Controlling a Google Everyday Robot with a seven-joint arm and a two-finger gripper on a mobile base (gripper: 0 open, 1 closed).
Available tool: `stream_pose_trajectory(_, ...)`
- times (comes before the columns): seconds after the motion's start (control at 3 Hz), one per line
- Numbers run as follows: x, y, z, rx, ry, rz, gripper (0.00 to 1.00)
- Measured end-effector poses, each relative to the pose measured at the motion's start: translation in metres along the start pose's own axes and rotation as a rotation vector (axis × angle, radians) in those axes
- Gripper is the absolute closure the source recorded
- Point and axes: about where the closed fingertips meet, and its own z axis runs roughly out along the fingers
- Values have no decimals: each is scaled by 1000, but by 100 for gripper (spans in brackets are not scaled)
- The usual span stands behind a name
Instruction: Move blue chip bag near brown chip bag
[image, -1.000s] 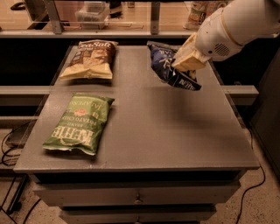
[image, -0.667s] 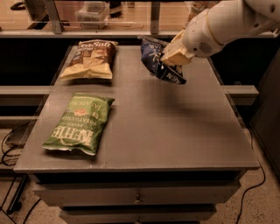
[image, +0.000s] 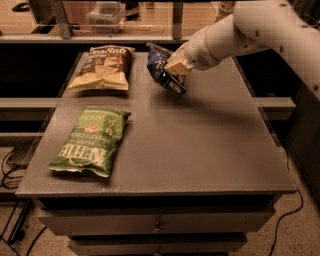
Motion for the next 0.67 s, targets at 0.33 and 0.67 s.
stream_pose_trajectory(0.33,4,-13,39,-13,-32,51,36)
stream_pose_trajectory(0.67,6,-20,61,-22,-49,79,13)
